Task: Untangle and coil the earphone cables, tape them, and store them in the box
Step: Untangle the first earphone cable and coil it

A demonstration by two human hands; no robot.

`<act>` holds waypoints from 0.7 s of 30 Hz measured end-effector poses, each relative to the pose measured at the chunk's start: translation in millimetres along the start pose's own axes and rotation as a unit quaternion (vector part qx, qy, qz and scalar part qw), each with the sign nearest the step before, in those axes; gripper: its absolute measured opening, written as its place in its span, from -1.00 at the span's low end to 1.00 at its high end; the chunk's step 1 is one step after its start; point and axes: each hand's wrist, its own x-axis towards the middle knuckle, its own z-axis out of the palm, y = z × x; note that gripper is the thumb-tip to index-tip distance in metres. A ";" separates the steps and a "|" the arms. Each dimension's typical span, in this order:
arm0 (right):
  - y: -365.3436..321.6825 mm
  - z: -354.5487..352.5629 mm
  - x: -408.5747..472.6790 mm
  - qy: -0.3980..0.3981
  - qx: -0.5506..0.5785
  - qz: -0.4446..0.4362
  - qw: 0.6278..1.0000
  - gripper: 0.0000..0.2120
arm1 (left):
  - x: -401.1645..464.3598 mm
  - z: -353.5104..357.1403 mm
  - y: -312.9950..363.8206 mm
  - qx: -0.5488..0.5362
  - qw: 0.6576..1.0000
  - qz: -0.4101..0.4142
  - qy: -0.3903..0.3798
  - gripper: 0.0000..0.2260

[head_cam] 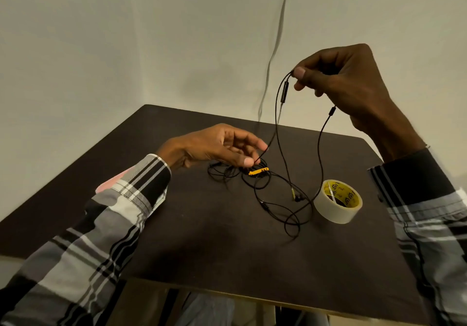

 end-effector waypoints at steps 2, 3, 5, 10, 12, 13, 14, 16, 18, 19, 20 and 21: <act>-1.5 -1.5 -0.1 -0.003 -0.004 0.000 1.000 -0.88 | 1.6 7.8 6.3 -0.001 1.000 0.011 -0.007 -0.53; -3.0 -2.3 -0.4 -0.005 -0.008 -0.001 1.000 -0.87 | 3.6 11.2 9.6 -0.004 1.000 0.019 0.001 -0.52; -5.6 -3.2 -0.7 -0.010 -0.014 -0.004 1.000 -0.85 | 9.1 16.9 16.6 -0.011 0.999 0.038 0.037 -0.55; -6.5 -5.8 -0.6 -0.045 -0.034 -0.006 0.998 -0.87 | 21.0 26.5 29.3 -0.054 0.985 0.079 0.145 -0.70; -4.6 -7.4 -0.7 -0.045 -0.035 -0.002 0.998 -0.87 | 22.8 27.7 29.1 -0.074 0.977 0.099 0.172 -0.77; -3.7 -9.1 -0.5 -0.040 -0.036 -0.001 0.999 -0.87 | 23.1 27.4 27.5 -0.086 0.974 0.104 0.181 -0.79; -2.7 -11.2 -0.5 -0.032 -0.038 -0.001 0.999 -0.88 | 22.7 26.2 25.3 -0.101 0.971 0.106 0.189 -0.80; 0.4 -15.8 0.8 -0.013 -0.046 0.000 0.999 -0.89 | 20.6 22.2 19.9 -0.132 0.966 0.104 0.195 -0.79; 4.9 -18.4 2.5 0.013 -0.052 0.003 0.999 -0.90 | 17.2 18.5 14.9 -0.147 0.967 0.097 0.184 -0.77; 7.1 -18.7 3.3 0.028 -0.051 0.005 0.998 -0.91 | 15.4 17.1 12.3 -0.147 0.969 0.091 0.177 -0.77; 9.1 -18.3 4.0 0.047 -0.048 0.005 0.998 -0.90 | 13.6 15.8 9.0 -0.144 0.971 0.084 0.170 -0.77; 10.6 -18.3 4.5 0.068 -0.041 0.004 0.997 -0.89 | 11.7 14.7 5.5 -0.139 0.973 0.075 0.166 -0.77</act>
